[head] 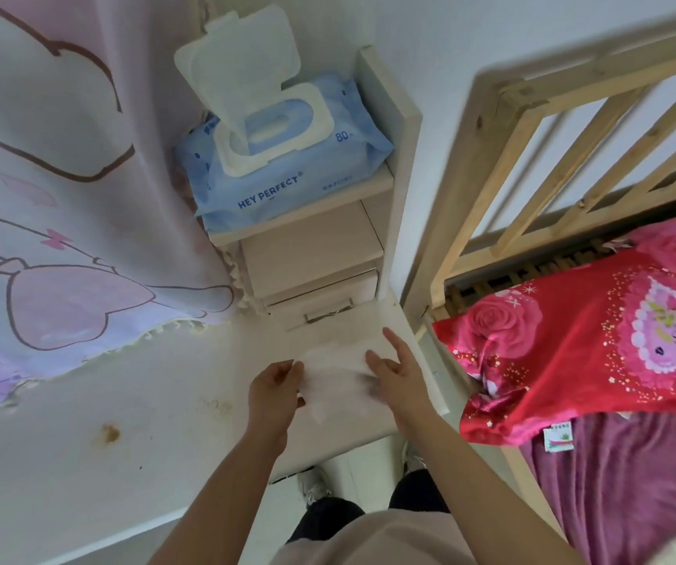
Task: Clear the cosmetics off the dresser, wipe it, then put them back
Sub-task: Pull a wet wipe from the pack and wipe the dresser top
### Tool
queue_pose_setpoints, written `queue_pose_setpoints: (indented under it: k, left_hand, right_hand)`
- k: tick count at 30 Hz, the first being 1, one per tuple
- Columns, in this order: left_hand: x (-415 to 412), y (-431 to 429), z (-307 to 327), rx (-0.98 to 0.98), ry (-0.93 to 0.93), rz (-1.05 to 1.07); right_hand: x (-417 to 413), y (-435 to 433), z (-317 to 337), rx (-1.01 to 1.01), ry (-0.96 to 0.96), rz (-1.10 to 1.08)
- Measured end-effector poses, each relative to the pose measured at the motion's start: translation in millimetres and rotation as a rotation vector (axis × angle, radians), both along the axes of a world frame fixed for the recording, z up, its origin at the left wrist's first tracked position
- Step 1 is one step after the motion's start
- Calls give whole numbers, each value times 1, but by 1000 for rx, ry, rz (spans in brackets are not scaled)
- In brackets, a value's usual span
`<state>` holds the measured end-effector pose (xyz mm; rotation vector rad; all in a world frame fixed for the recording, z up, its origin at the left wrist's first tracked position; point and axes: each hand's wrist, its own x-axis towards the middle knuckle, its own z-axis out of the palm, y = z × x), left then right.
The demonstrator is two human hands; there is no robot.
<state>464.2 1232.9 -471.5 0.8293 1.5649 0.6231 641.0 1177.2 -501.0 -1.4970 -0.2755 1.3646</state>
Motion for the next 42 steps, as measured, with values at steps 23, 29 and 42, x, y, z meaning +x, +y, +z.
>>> queue_pose_setpoints:
  k: [23,29,42]
  left_hand:
    - [-11,20,-81,199,430,-393]
    - [-18,21,-118,373,658,-434]
    - [-46,28,-161,530,956,-575]
  right_hand:
    - [26,-4,-37,106,-1114,-53]
    - [-1,-17,-123,-11,-1265,455]
    - [-12,44,-161,28,-1485,485]
